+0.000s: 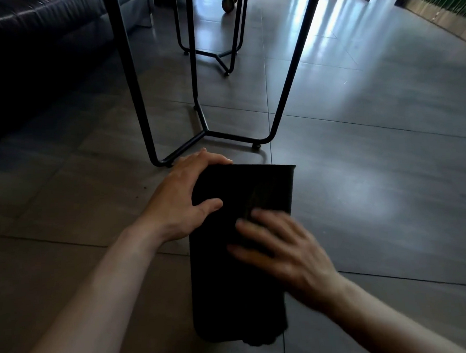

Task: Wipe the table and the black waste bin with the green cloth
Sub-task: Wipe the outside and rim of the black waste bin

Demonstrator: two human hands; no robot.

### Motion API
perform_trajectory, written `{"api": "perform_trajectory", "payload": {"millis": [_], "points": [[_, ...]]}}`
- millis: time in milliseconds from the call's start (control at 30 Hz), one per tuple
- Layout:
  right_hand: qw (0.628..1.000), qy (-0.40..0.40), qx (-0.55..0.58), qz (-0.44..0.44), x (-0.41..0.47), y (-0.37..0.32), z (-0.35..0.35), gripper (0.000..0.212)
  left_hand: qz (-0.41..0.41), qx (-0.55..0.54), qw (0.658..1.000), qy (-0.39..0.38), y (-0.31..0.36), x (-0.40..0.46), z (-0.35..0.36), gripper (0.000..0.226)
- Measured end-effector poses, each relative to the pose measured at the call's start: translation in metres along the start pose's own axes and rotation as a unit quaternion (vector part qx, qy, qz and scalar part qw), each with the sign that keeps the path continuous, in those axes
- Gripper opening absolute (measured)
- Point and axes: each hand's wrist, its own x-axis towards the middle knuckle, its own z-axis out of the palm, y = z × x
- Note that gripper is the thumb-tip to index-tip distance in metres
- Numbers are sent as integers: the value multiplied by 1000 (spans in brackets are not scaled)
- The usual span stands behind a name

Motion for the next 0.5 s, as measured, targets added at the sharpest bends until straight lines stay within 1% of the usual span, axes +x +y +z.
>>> {"api": "perform_trajectory", "payload": {"millis": [67, 133, 200, 300, 333, 367, 433, 500], "points": [[992, 53, 6, 117, 25, 16, -9, 38, 6, -8, 1000, -2, 0, 1, 0, 64], [978, 84, 19, 188, 42, 20, -10, 40, 15, -15, 1000, -1, 0, 1, 0, 62], [970, 94, 28, 222, 47, 16, -10, 42, 14, -15, 1000, 6, -1, 2, 1, 61], [966, 89, 14, 243, 41, 1, -6, 47, 11, -9, 1000, 10, -1, 2, 2, 62], [969, 70, 2, 238, 35, -7, -5, 52, 9, -3, 1000, 10, -1, 2, 2, 63], [974, 38, -6, 224, 28, -16, -4, 62, 5, 2, 1000, 11, -1, 2, 1, 64], [981, -56, -11, 183, 13, -31, -4, 97, -3, 9, 1000, 11, -1, 2, 1, 66], [980, -146, -20, 133, -1, -37, -6, 131, -5, 9, 1000, 9, 0, 3, 1, 67]]}}
